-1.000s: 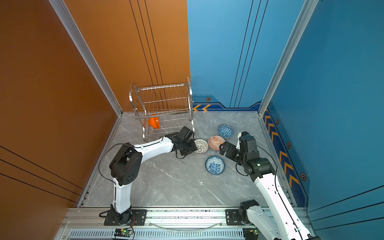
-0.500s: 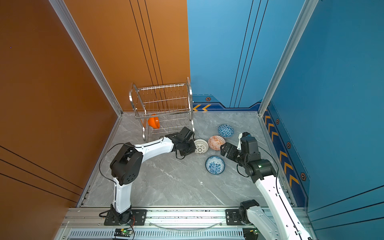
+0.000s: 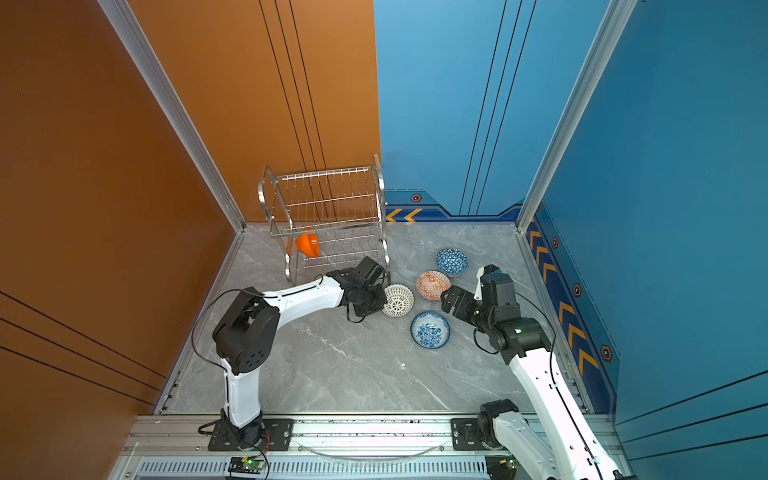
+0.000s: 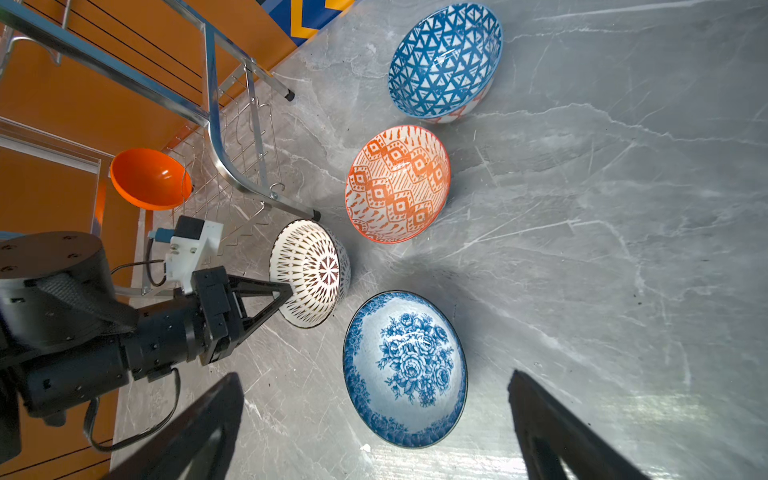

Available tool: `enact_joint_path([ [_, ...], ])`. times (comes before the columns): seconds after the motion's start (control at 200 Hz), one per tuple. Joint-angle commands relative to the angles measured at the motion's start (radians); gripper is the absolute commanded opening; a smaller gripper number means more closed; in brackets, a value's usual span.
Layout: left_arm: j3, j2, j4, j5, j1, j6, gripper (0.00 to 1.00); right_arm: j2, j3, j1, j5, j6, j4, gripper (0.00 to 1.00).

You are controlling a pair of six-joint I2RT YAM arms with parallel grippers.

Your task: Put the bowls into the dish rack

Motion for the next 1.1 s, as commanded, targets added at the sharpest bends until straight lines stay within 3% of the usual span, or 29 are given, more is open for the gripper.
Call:
enact_joint_path([
  [0.0, -0.054, -0.115, -0.039, -0.032, 0.005, 0.003, 0.0, 0.022, -0.015, 0.012, -0.013, 0.011, 0.033, 1.0],
  [0.34, -0.293, -0.351, -0.077, -0.074, 0.062, -0.062, 0.0, 0.112, -0.021, 0.184, 0.056, 0.018, 0.112, 1.0],
  [0.661, -0.455, -0.487, -0.076, -0.095, 0.101, -0.109, 0.0, 0.271, 0.05, 0.365, 0.116, -0.008, 0.162, 1.0],
  [1.096, -0.592, -0.569, -0.065, -0.11, 0.114, -0.147, 0.0, 0.39, 0.133, 0.452, 0.145, -0.015, 0.162, 1.0],
])
